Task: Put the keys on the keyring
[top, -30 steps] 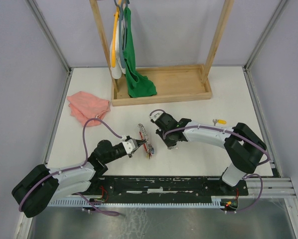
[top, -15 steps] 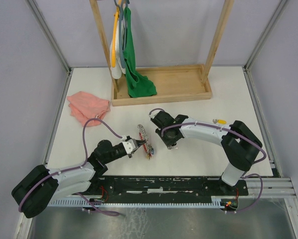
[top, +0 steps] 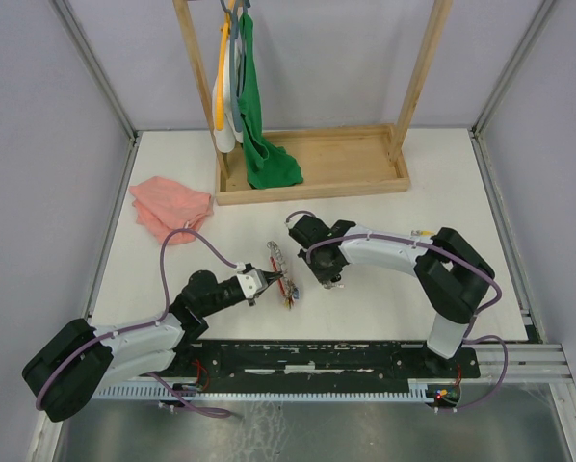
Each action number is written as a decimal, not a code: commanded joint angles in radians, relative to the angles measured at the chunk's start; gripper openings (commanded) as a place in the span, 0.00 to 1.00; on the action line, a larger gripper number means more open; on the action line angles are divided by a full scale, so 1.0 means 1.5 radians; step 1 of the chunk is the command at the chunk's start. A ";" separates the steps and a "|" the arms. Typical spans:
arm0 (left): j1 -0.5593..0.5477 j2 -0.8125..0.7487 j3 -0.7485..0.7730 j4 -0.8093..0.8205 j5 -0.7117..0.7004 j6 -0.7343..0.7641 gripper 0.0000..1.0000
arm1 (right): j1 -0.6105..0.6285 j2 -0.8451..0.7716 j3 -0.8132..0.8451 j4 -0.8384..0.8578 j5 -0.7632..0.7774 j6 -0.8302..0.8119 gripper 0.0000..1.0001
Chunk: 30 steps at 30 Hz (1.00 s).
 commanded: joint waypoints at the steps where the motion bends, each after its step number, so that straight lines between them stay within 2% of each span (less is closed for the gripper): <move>1: -0.001 -0.006 0.015 0.046 0.008 0.002 0.03 | -0.002 0.014 0.028 0.002 0.002 0.010 0.24; 7: 0.000 -0.001 0.018 0.045 0.007 0.002 0.03 | -0.002 0.022 0.029 0.000 0.004 0.009 0.13; 11: 0.000 0.006 0.019 0.046 0.008 0.003 0.03 | -0.002 0.014 0.028 -0.003 0.008 -0.001 0.01; 20: 0.000 0.011 -0.005 0.119 0.021 0.021 0.03 | -0.002 -0.127 -0.040 0.072 -0.008 -0.104 0.01; 26: 0.000 0.025 0.000 0.144 0.058 0.054 0.03 | -0.002 -0.260 -0.095 0.142 -0.070 -0.218 0.01; 30: 0.000 0.024 0.013 0.125 0.087 0.090 0.03 | -0.002 -0.371 -0.164 0.235 -0.134 -0.315 0.01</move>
